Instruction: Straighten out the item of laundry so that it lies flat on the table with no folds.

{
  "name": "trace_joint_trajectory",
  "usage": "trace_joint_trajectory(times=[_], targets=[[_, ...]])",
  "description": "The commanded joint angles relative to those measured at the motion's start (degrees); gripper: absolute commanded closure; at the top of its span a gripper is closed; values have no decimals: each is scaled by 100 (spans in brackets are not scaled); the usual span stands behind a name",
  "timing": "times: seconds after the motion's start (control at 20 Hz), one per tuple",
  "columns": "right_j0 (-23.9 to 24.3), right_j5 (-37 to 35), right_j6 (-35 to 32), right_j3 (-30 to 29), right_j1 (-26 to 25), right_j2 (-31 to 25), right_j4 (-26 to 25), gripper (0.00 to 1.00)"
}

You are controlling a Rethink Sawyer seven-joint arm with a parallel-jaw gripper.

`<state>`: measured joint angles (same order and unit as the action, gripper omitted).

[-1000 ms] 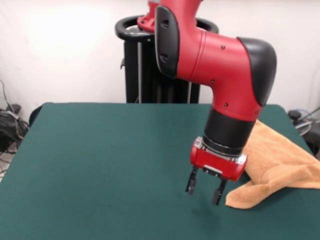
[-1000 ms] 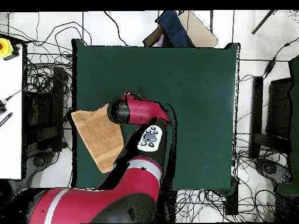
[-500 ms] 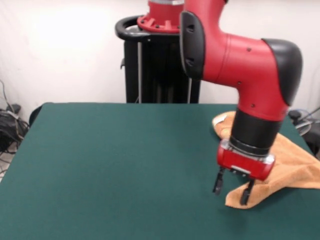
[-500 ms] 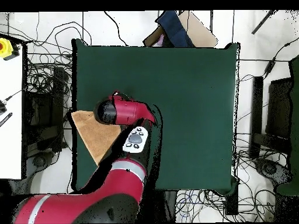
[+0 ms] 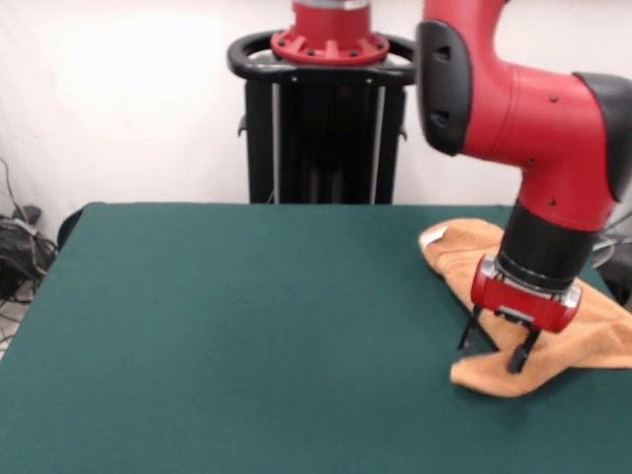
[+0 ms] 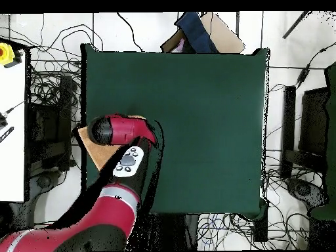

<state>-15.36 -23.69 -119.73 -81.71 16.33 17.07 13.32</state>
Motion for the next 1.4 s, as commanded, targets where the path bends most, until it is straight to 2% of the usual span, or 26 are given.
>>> trace_joint_trajectory(times=[0.05,0.55,0.85,0.9,1.1,1.2,1.4], targets=[[-443,-1102,-1502,-75,-499,308,128,0],[-454,911,-1793,-378,-744,40,491,0],[-396,1525,-1577,-296,-778,49,570,0],[-380,1510,-1463,-280,-769,57,591,100],[-238,1152,-1230,-249,-672,-1,518,100],[-221,741,-1061,-143,-649,175,433,100],[706,532,-156,-601,194,-304,-76,100]])
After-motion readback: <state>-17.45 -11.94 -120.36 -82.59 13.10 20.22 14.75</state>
